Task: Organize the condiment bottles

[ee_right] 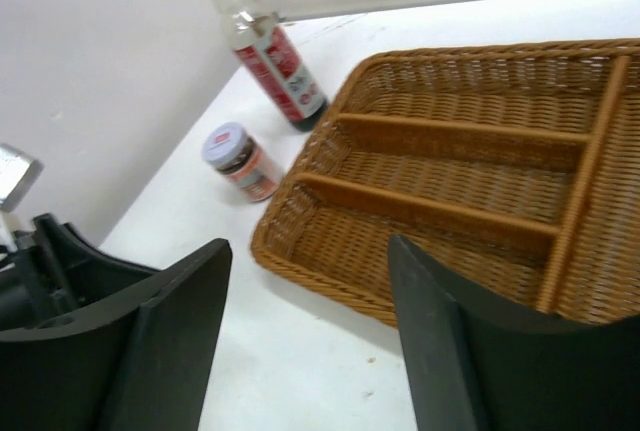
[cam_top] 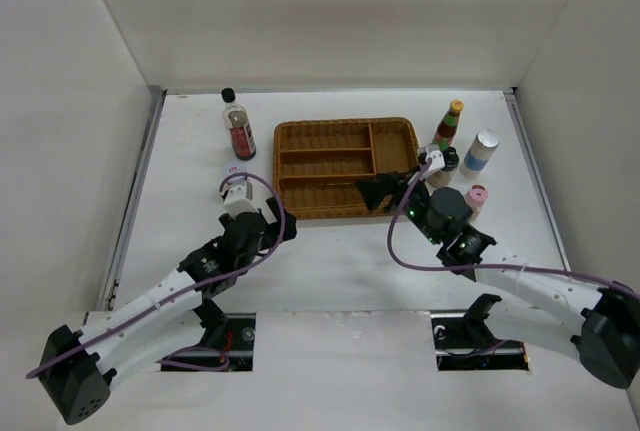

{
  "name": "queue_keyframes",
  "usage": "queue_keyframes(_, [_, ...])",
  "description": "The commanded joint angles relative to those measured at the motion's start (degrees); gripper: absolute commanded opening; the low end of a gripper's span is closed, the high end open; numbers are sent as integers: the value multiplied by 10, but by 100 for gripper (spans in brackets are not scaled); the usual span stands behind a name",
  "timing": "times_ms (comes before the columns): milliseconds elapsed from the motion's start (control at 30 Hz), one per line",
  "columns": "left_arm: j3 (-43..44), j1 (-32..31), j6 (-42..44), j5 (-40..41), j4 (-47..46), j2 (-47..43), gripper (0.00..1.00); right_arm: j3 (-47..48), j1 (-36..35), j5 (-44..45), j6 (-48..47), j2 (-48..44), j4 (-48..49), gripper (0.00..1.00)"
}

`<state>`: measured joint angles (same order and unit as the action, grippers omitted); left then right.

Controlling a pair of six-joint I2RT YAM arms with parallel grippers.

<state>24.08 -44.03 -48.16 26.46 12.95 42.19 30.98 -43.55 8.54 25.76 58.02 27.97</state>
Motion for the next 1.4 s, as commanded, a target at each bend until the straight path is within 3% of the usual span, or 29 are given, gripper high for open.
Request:
queue_keyframes(0, [20, 0, 7, 1, -28, 4, 100, -13, 21, -4, 15, -9, 47, 73])
queue_keyframes(100, [48, 12, 35, 19, -35, 10, 100, -12, 29, -9, 20, -3, 46, 70])
queue_keyframes(333, [171, 31, 184, 62, -134, 97, 100, 0, 35, 5, 22, 10, 18, 22])
queue_keyframes(467, [257, 84, 232, 77, -180, 164, 100, 7, 39, 32, 26, 30, 2, 14])
queue_keyframes(500, [271, 97, 234, 67, -186, 176, 97, 11, 39, 37, 26, 36, -4, 14])
queue_keyframes(567, [316, 134, 231, 52, -200, 211, 53, 19, 39, 39, 26, 48, -14, 19])
queue_keyframes(633, [365, 159, 231, 50, -191, 252, 35, 22, 37, 40, 26, 65, -11, 34])
queue_keyframes(700, [422, 185, 231, 47, -163, 299, 36, 27, 35, 39, 25, 85, -5, 51])
queue_keyframes(800, [483, 222, 232, 44, -123, 354, 57, 37, 35, 38, 22, 104, -12, 66])
queue_keyframes(867, [521, 251, 235, 35, -99, 388, 66, 39, 33, 37, 20, 105, -10, 72])
queue_keyframes(1133, [596, 328, 241, 14, -28, 467, 65, 40, 25, 37, 16, 109, -6, 76])
queue_keyframes(1367, [600, 332, 243, 15, -21, 511, 60, 42, 25, 36, 15, 119, -6, 77])
